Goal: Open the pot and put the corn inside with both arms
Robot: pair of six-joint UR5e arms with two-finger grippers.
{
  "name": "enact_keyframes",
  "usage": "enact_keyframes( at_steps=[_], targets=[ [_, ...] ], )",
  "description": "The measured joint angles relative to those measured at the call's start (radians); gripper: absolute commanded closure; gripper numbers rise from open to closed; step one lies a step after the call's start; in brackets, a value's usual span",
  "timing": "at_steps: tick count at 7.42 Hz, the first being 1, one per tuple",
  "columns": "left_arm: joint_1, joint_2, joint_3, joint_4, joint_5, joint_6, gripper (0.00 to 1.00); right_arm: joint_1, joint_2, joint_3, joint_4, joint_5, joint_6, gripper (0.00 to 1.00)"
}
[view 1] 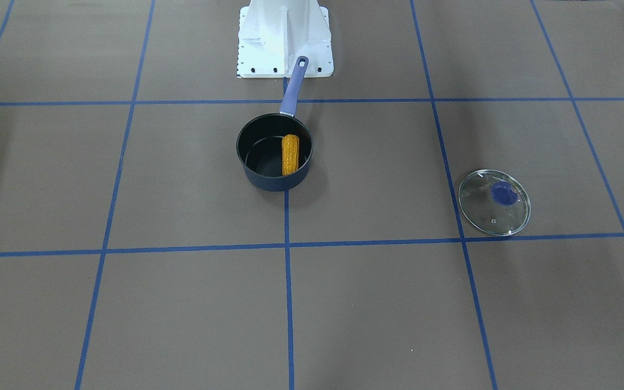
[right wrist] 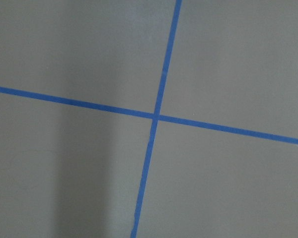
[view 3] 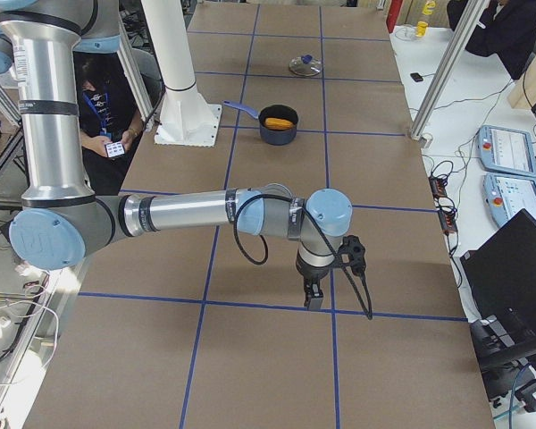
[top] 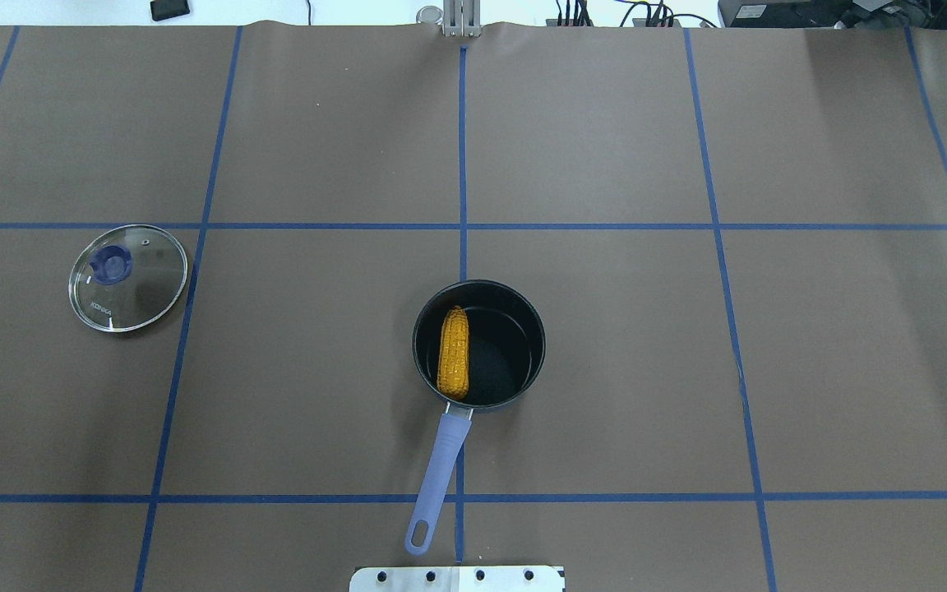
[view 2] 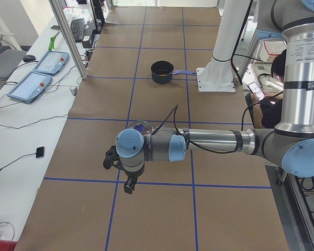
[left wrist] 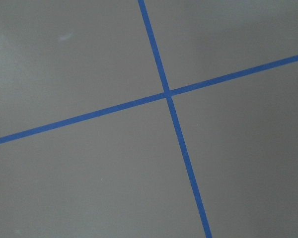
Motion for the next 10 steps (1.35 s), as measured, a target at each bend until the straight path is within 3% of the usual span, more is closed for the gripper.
enact_keyframes(
  at_steps=[5, 10],
  targets=[
    [0.002, 0.012, -0.011, -0.015, -0.003, 0.0, 0.01, -0.003, -0.069, -0.016, 0.163, 0.001, 0.001, 0.0],
    [0.001, 0.03, -0.016, -0.016, -0.003, 0.0, 0.01, -0.049, -0.06, -0.017, 0.174, 0.003, 0.006, 0.0]
  ],
)
